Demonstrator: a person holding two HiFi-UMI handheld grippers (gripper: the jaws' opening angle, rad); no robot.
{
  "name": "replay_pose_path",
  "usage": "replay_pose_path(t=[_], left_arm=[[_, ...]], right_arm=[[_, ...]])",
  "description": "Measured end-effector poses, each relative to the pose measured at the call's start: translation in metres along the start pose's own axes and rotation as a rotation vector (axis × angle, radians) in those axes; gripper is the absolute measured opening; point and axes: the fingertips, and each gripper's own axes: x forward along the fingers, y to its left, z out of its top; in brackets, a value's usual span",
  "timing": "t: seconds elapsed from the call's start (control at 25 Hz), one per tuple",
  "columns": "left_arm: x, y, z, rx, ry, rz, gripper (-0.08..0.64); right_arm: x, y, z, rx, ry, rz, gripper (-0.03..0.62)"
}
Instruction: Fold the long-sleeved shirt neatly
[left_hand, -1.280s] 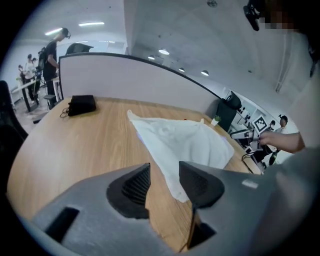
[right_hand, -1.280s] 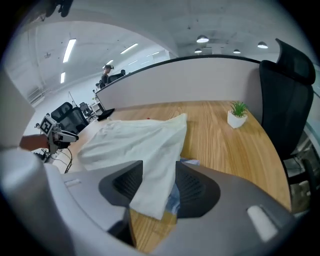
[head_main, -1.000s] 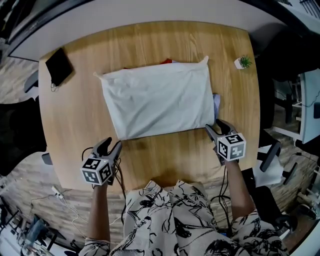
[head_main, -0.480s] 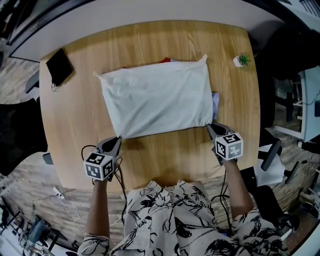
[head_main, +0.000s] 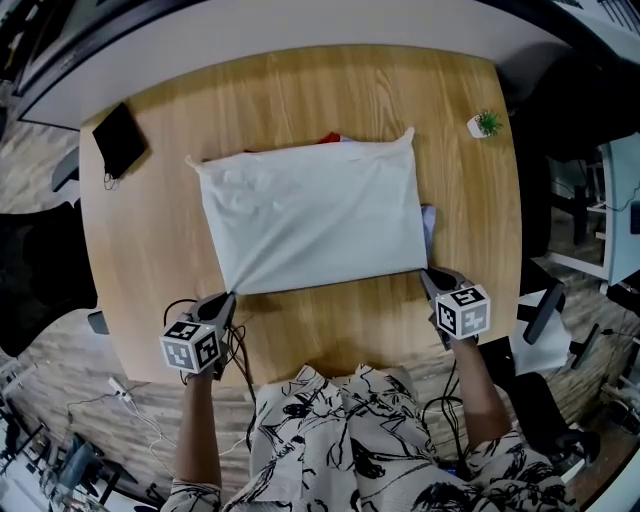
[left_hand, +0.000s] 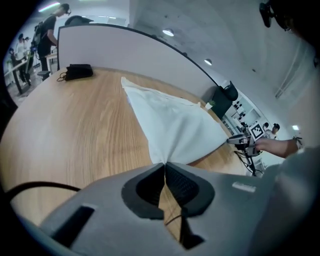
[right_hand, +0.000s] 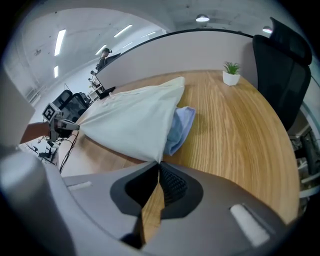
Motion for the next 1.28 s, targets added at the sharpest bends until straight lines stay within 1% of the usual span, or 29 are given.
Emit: replay_pose_path(t=[0.04, 0.12, 0.24, 0.28, 0.32, 0.36, 0.44, 0.48, 0.52, 0.56, 0.64, 0.72, 0.84, 0.96, 1.0, 1.04, 1.16, 1.28], left_arm=[[-0.002, -0.002, -0.008, -0.011, 0.016, 0.003, 0.015], [-0.003, -0.003, -0.024, -0.008, 0.050, 0.019, 0.015], [0.002, 0.001, -0.032, -0.004, 0.049, 0.025, 0.022], [0.002, 0.001, -0.031, -0.006, 0.038, 0.017, 0.040], [0.000, 0.000, -0.028, -0.007, 0.026, 0.005, 0.085], [-0.005, -0.001, -0.024, -0.006, 0.008, -0.009, 0.147], [-0.024, 0.002, -0.009, 0.009, -0.051, -0.014, 0.210], [-0.038, 0.007, 0.005, 0.031, -0.096, 0.004, 0.240], [-0.052, 0.013, 0.023, 0.066, -0.143, 0.031, 0.255], [-0.064, 0.018, 0.043, 0.112, -0.184, 0.062, 0.256], [-0.081, 0.022, 0.084, 0.240, -0.228, 0.111, 0.256], [-0.088, 0.019, 0.122, 0.394, -0.237, 0.138, 0.256], [-0.083, 0.012, 0.167, 0.618, -0.232, 0.155, 0.256], [-0.061, 0.009, 0.199, 0.843, -0.190, 0.180, 0.256], [-0.051, 0.007, 0.208, 0.905, -0.177, 0.184, 0.256], [-0.040, 0.007, 0.215, 0.955, -0.168, 0.181, 0.256], [-0.005, 0.010, 0.228, 1.069, -0.132, 0.161, 0.255], [0.027, 0.020, 0.229, 1.205, -0.041, 0.151, 0.247]], right_arm=[[-0.002, 0.001, -0.006, 0.007, 0.013, 0.001, 0.021], [-0.003, 0.002, -0.019, 0.009, 0.042, -0.002, 0.021], [0.002, 0.003, -0.027, 0.002, 0.053, -0.013, 0.023], [0.003, 0.004, -0.026, 0.005, 0.050, -0.015, 0.025], [0.002, 0.006, -0.025, 0.012, 0.046, -0.011, 0.041], [-0.002, 0.008, -0.022, 0.023, 0.039, 0.000, 0.090], [-0.019, 0.012, -0.005, 0.047, -0.010, 0.031, 0.192], [-0.030, 0.012, 0.011, 0.039, -0.055, 0.041, 0.219], [-0.041, 0.012, 0.032, 0.011, -0.109, 0.045, 0.231], [-0.051, 0.011, 0.055, -0.036, -0.161, 0.044, 0.236], [-0.066, 0.012, 0.102, -0.171, -0.247, 0.037, 0.239], [-0.075, 0.015, 0.144, -0.327, -0.299, 0.028, 0.239], [-0.075, 0.025, 0.191, -0.550, -0.326, 0.030, 0.239], [-0.059, 0.043, 0.222, -0.755, -0.307, 0.060, 0.239], [-0.050, 0.049, 0.229, -0.813, -0.295, 0.073, 0.239], [-0.039, 0.054, 0.235, -0.865, -0.280, 0.083, 0.239], [-0.001, 0.062, 0.248, -1.007, -0.217, 0.102, 0.239], [0.035, 0.062, 0.252, -1.134, -0.130, 0.111, 0.234]])
